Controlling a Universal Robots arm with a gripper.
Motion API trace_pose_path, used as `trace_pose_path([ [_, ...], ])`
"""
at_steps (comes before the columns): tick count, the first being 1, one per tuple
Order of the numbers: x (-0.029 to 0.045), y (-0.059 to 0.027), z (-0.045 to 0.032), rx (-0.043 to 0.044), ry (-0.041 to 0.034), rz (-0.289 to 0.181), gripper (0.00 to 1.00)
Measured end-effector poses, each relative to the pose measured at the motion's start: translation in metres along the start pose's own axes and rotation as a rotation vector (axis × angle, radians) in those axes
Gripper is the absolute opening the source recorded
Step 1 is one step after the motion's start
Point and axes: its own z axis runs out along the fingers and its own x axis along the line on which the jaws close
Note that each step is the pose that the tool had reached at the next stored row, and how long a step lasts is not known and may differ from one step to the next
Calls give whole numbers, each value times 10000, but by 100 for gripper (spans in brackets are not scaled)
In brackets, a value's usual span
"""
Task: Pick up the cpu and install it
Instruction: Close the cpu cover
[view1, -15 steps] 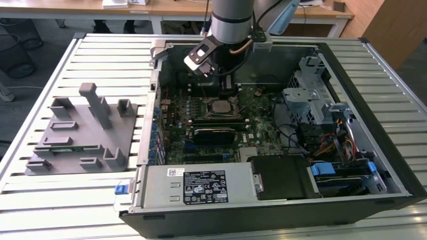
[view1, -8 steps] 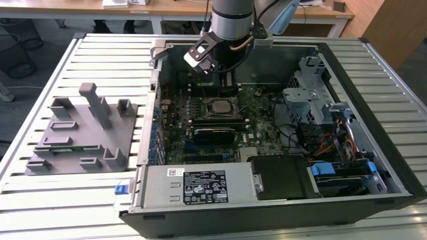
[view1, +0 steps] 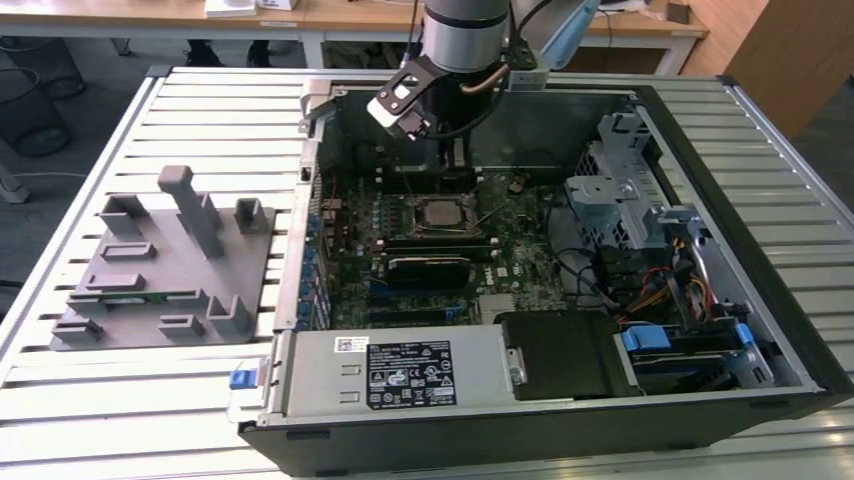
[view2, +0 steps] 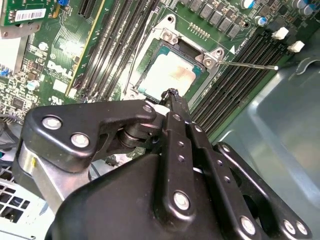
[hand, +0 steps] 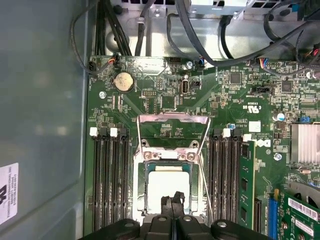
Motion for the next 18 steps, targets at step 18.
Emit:
trace_pose_path([
  [18,9,1,-134,-5,-5,0,11],
])
